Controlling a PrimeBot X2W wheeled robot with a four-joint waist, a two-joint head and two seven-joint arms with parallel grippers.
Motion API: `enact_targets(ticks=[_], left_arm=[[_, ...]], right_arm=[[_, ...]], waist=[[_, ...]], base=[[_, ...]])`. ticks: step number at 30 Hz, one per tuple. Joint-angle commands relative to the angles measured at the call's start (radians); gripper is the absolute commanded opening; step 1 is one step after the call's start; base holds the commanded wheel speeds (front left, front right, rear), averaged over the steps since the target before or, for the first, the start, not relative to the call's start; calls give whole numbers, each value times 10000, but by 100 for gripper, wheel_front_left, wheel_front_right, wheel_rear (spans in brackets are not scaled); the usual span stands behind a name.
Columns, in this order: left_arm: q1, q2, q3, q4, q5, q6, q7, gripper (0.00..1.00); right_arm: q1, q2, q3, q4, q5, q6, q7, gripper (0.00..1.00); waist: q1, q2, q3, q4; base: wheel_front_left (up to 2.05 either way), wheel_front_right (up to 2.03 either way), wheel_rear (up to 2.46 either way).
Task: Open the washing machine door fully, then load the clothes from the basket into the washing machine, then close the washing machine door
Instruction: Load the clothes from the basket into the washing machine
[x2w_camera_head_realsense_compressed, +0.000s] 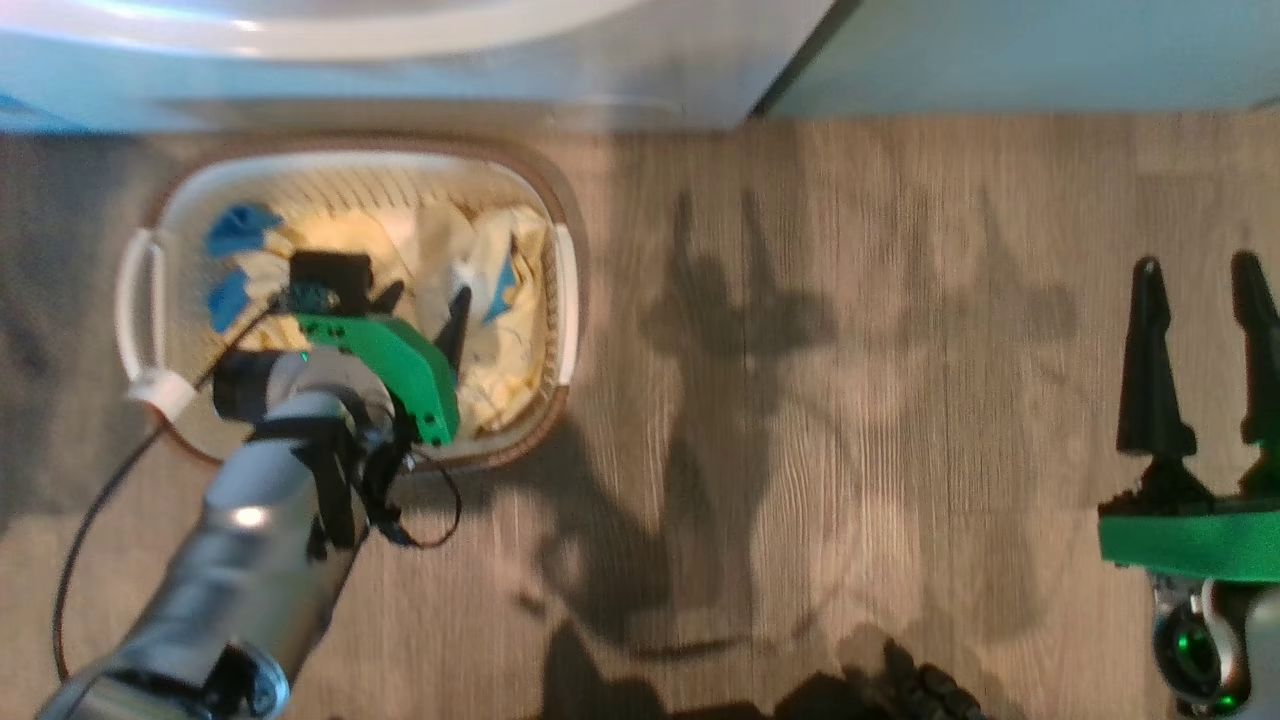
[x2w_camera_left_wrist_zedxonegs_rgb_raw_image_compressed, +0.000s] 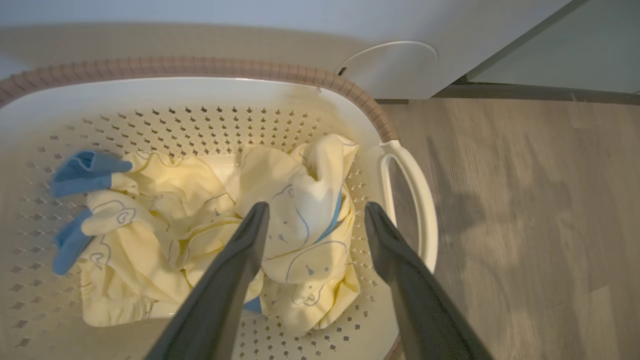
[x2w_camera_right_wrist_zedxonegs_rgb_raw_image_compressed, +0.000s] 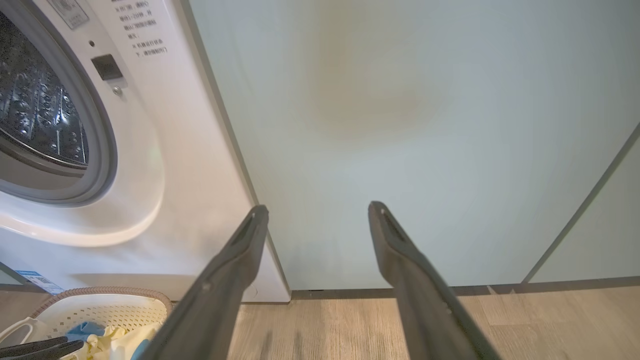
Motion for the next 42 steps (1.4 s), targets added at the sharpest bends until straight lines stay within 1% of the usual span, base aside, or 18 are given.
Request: enact_targets(ticks=[1, 5, 11, 12, 17, 21, 28, 29, 30, 31, 38, 42], left_arm=[[-347, 384, 85, 194, -237, -6, -168, 100], [-1032, 525, -289, 732, -662, -7, -299, 100], [-1886, 845, -885, 1111, -1154, -7, -372, 100], [-1886, 845, -885, 1111, -1154, -7, -372, 100], [-2493, 1243, -1352, 1575, -1434, -7, -287, 100], [-2710, 1452, -1663, 1776, -1582, -7, -213, 100], [-2812, 1484, -2236, 1865, -1886, -7, -223, 100], [-2817, 1499, -2302, 1881, -1940, -7, -226, 73], [-2829, 1516, -2363, 1896, -1992, -7, -241, 24], [-2836, 1526, -2424, 1926, -2045, -7, -227, 0], [-2847, 1535, -2818, 2140, -2376, -7, -149, 0], [-2792, 1432, -3157, 2167, -2434, -7, -168, 0]], right_arm=[[-185, -99, 254, -428, 127, -29, -91, 100], [-452, -99, 318, -543, 299, -29, -91, 100], [-796, -99, 472, -666, 555, -29, -91, 100], [-796, -99, 472, -666, 555, -29, -91, 100], [-997, -99, 776, -845, 912, -29, -91, 100], [-1026, -99, 947, -1018, 1143, -29, -91, 100], [-1015, -99, 1059, -1049, 1333, -29, -91, 100], [-1024, -99, 1074, -1034, 1346, -29, -91, 100], [-1038, -99, 1090, -1024, 1354, -29, -91, 100], [-1054, -99, 1105, -1017, 1368, -29, -91, 100], [-1106, -99, 1108, -943, 1398, -29, -91, 100], [-1068, -99, 959, -867, 1323, -29, -91, 100]], waist=[[-3, 0, 1142, -291], [-3, 0, 1863, -397], [-3, 0, 2824, -635], [-3, 0, 2824, -635], [-3, 0, 3553, -1067], [-3, 0, 3850, -1360], [-3, 0, 4014, -1522], [-3, 0, 4013, -1529], [-3, 0, 4013, -1533], [-3, 0, 4007, -1540], [-3, 0, 3831, -1534], [-3, 0, 3532, -1368]], base=[[0, 0, 0], [0, 0, 0], [0, 0, 0], [0, 0, 0], [0, 0, 0], [0, 0, 0], [0, 0, 0], [0, 0, 0], [0, 0, 0], [0, 0, 0], [0, 0, 0], [0, 0, 0]])
